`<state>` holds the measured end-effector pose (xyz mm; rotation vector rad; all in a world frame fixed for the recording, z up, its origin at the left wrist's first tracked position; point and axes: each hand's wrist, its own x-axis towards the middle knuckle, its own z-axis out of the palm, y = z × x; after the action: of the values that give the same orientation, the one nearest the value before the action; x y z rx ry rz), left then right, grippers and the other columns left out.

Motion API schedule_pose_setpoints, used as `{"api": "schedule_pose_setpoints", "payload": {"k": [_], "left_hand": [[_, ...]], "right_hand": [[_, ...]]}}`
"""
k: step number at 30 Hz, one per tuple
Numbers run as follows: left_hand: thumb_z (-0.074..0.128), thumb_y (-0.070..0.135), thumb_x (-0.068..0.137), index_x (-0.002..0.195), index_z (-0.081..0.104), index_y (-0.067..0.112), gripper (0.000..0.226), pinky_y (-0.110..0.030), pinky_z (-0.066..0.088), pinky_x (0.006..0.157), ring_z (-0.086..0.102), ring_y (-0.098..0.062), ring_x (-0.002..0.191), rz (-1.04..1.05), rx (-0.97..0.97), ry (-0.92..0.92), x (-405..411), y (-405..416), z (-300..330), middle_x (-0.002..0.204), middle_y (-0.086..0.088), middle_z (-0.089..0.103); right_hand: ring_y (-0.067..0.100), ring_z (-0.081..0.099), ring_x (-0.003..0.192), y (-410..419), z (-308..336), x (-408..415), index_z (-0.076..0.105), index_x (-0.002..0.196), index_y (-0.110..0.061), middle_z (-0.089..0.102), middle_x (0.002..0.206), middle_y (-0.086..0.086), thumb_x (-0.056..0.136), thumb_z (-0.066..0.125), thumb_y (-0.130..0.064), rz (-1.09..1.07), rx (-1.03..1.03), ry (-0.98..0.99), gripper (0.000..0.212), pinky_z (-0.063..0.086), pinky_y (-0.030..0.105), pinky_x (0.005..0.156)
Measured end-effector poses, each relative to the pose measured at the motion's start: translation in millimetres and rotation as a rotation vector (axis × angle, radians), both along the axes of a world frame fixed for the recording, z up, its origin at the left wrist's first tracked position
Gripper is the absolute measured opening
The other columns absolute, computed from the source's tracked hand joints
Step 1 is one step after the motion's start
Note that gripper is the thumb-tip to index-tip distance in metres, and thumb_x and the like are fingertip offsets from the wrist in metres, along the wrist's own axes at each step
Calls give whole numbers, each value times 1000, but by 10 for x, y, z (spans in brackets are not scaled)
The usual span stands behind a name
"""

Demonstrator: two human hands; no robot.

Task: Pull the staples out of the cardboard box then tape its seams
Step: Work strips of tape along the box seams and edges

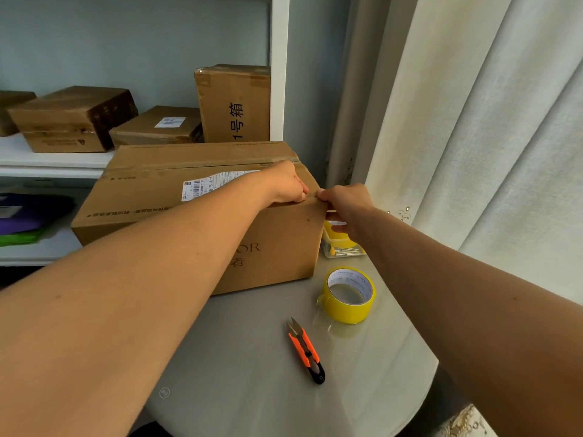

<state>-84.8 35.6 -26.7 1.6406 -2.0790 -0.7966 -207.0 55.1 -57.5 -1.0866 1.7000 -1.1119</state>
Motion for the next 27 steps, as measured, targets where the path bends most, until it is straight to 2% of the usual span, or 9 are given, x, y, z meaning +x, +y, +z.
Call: {"api": "schedule_pose_setpoints", "payload": {"k": [4,7,12,15,18,20,23,25,27], "left_hand": [[51,0,89,115,66,19,36,-31,46,89,52,-21,107,-25,51,-16,70,2,33,103,0,56],[55,11,92,102,67,18,17,-29,47,84,54,-19,99,-20,39,49,82,10,8,103,-5,60],[47,0,93,115,64,14,31,-27,41,88,48,-17,108,-34,7,32,34,45,-15,108,-2,54],[50,1,92,112,66,13,29,-30,44,90,52,-21,112,-5,-50,59,16,85,-52,114,-5,59],[52,9,91,107,68,18,24,-35,45,93,52,-24,114,165,-299,-26,-67,131,-206,123,-6,58],[51,8,91,110,64,19,26,-34,42,90,50,-23,112,229,-583,-54,-67,296,-353,121,-6,53],[51,5,88,106,61,19,25,-34,46,71,56,-23,91,-101,-1006,-95,-2,563,-536,105,-4,55],[50,13,89,108,57,21,22,-37,48,66,59,-25,89,-328,-835,-198,-15,671,-658,105,0,57],[53,20,89,104,55,23,16,-36,49,71,59,-22,95,-292,-499,-296,-43,658,-798,105,4,60]], "right_hand": [[22,57,93,35,5,-17,57,107,-7,62,112,10,97,52,-24,29,14,-53,20,45,33,74],[23,59,92,51,-11,-2,58,104,-7,62,108,9,93,59,-30,17,-20,0,25,42,22,57],[26,60,103,52,0,-9,59,114,-3,61,113,11,100,45,-17,21,9,3,24,36,21,50],[26,60,102,78,4,20,59,114,-2,61,114,12,98,50,-21,39,9,25,27,45,25,62],[31,55,116,70,16,63,56,118,0,57,126,18,98,44,-10,-6,7,-22,26,47,41,92],[33,55,118,109,-41,17,55,122,0,57,128,20,97,41,-10,-17,-15,-54,30,46,38,85],[33,66,98,192,-225,-159,64,95,-2,67,110,22,93,45,-8,29,-11,187,21,44,28,68],[33,65,94,284,-347,-249,66,98,1,67,108,22,91,51,-5,146,21,377,18,47,28,68],[33,60,109,351,-448,-298,64,115,-2,63,119,19,90,53,-5,309,75,585,28,49,33,83]]}}
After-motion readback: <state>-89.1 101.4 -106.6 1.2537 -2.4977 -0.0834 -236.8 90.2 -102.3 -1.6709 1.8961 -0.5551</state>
